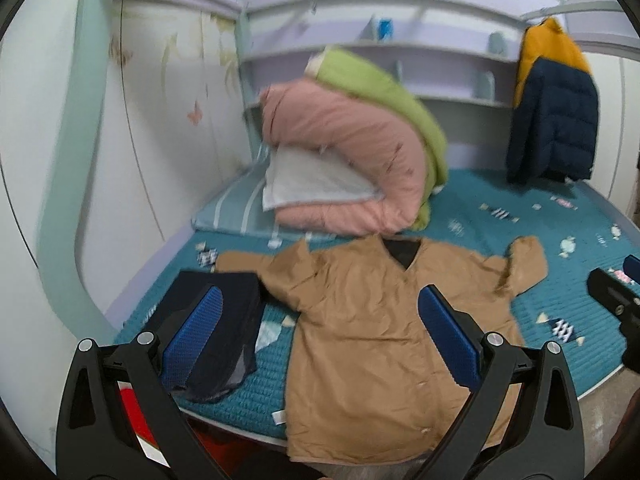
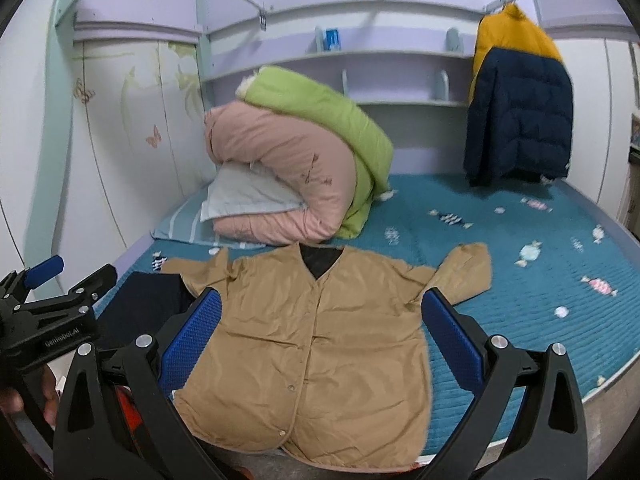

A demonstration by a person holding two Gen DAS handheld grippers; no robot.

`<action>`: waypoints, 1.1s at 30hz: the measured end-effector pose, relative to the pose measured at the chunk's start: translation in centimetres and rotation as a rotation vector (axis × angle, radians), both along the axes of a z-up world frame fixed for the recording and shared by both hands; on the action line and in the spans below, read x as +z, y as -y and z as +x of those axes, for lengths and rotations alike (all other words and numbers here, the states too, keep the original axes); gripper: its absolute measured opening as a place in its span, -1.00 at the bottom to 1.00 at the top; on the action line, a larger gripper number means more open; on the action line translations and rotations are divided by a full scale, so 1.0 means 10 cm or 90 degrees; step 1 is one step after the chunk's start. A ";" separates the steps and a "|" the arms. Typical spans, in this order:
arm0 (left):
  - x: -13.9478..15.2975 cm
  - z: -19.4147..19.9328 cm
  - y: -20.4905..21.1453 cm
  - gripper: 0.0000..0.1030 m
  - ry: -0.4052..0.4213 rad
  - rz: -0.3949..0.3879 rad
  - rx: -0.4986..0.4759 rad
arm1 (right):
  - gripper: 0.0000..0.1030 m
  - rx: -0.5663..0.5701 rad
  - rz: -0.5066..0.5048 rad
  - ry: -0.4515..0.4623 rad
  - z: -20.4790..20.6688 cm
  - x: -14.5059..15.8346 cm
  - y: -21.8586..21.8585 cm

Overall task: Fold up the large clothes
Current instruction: 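Lower the left tool to the tan jacket's sleeve and close on it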

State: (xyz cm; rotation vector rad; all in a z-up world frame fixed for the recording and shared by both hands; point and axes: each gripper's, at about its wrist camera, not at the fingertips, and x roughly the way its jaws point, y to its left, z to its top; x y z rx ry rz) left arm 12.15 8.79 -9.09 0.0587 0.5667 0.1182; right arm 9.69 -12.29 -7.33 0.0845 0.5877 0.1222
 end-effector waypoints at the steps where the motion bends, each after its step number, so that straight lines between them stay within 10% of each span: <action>1: -0.07 0.10 -0.10 0.91 -0.015 -0.008 0.004 | 0.87 0.003 0.001 -0.009 0.10 -0.07 -0.02; 28: -2.06 3.54 -3.00 0.90 -0.357 -0.234 0.251 | 0.87 0.100 -0.057 -0.194 2.53 -2.35 -1.20; 33: -2.33 3.90 -3.10 0.90 -0.411 -0.197 0.273 | 0.87 0.111 -0.055 -0.210 2.70 -2.54 -1.37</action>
